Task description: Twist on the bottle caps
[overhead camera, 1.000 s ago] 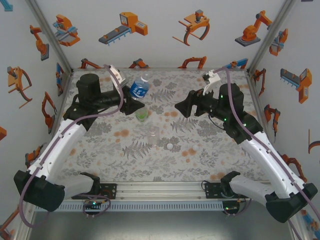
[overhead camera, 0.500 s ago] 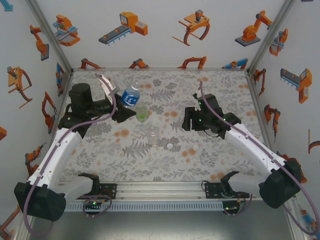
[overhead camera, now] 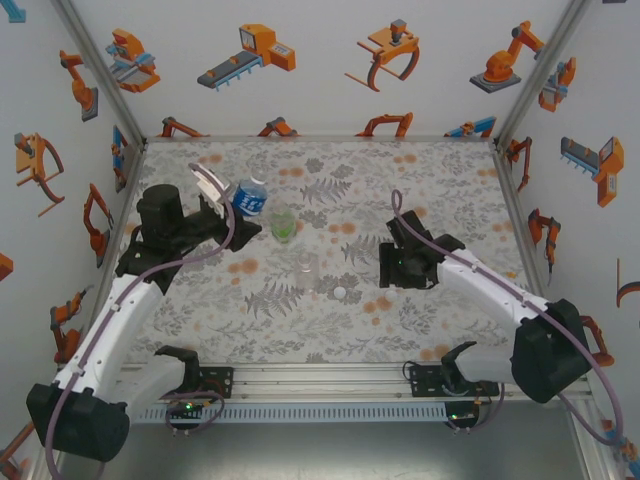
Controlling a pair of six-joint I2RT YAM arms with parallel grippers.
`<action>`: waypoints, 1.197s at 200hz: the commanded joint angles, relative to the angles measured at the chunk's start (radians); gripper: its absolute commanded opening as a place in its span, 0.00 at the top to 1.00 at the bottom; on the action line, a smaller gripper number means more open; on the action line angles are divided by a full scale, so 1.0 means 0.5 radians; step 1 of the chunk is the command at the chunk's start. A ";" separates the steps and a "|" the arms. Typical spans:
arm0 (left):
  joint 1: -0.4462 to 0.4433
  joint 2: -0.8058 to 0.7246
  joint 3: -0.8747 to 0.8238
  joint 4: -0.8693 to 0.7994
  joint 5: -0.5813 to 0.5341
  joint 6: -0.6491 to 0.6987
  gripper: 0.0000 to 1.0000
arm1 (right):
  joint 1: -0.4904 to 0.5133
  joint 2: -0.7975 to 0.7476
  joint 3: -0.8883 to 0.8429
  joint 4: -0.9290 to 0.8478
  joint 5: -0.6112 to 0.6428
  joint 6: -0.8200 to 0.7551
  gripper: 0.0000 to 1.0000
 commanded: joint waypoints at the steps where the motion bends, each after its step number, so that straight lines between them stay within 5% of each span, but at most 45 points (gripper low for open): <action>1: 0.007 -0.034 -0.015 0.081 -0.121 0.028 1.00 | -0.001 0.031 -0.064 -0.017 0.052 0.069 0.45; 239: 0.008 0.014 0.010 0.063 -0.096 0.011 1.00 | -0.001 0.294 -0.102 0.240 0.045 0.055 0.68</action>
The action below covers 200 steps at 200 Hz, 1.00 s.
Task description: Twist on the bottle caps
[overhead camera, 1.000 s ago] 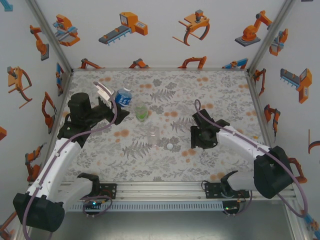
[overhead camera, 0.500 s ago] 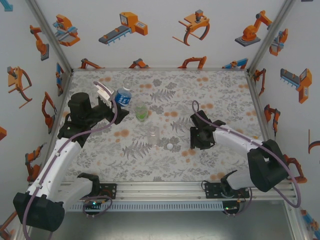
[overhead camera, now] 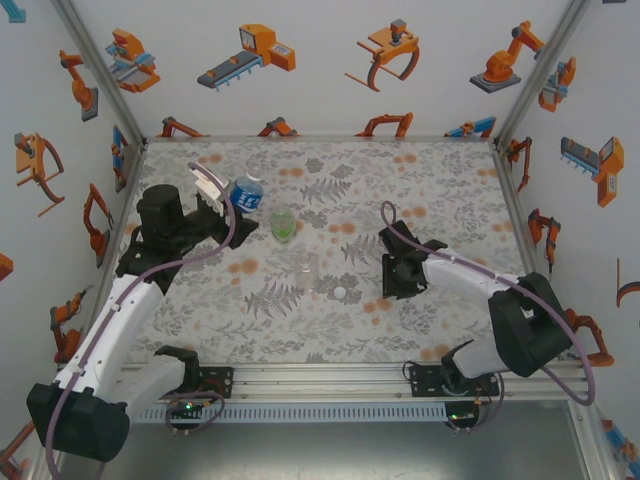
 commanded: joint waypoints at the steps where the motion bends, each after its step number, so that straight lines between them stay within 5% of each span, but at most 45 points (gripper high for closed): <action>1: 0.007 0.000 0.012 0.038 0.023 0.011 0.99 | 0.001 0.006 0.054 -0.018 0.032 -0.002 0.68; 200: -0.006 -0.005 0.008 0.055 0.056 -0.007 1.00 | -0.012 1.107 1.395 -0.201 -0.028 -0.290 0.72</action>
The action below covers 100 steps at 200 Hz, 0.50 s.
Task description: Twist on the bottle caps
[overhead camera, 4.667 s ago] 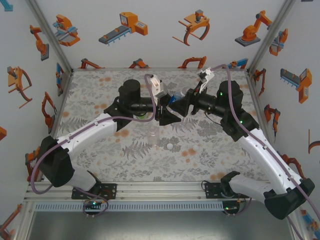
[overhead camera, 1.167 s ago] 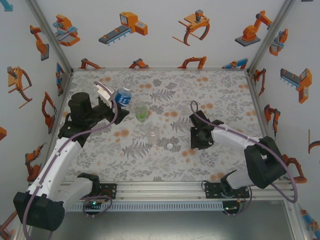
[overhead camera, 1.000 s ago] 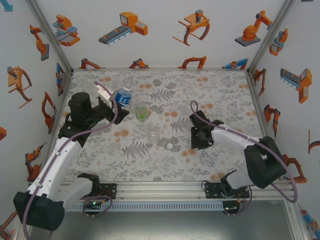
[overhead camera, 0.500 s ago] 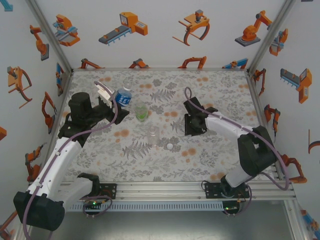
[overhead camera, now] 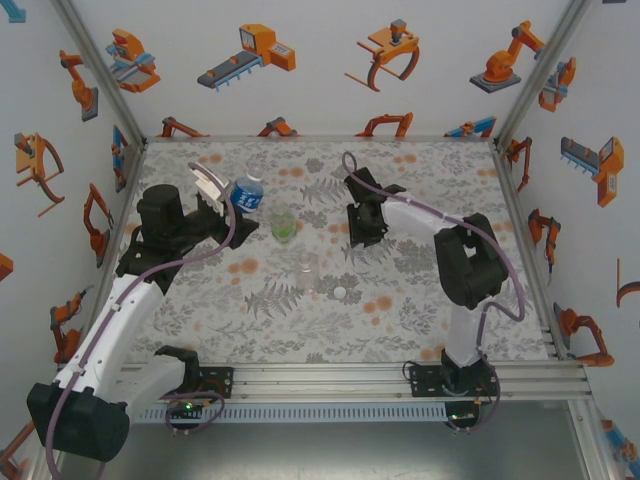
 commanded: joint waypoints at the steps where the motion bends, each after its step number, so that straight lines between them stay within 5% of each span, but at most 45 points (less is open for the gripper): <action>1: -0.006 -0.005 0.008 0.053 0.046 -0.007 1.00 | -0.009 0.084 0.111 -0.096 0.003 -0.054 0.72; 100: -0.006 -0.009 0.002 0.076 0.062 -0.024 0.99 | -0.009 0.074 0.193 -0.183 -0.040 -0.043 0.60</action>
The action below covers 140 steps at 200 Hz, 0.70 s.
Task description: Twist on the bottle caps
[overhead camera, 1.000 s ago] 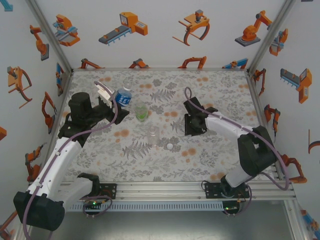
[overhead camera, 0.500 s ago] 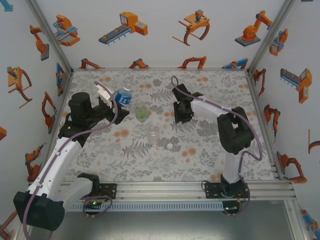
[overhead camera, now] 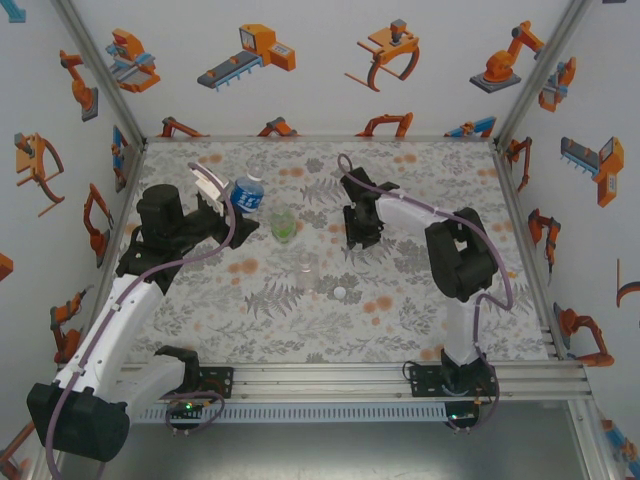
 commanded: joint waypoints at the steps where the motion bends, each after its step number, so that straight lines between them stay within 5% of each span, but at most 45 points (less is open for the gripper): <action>1: -0.006 -0.009 0.002 0.059 0.048 -0.023 0.99 | -0.007 -0.062 0.083 -0.103 -0.013 -0.022 0.60; 140: -0.009 -0.024 0.005 0.057 0.059 -0.030 0.97 | -0.007 -0.052 0.085 -0.079 -0.057 0.025 0.59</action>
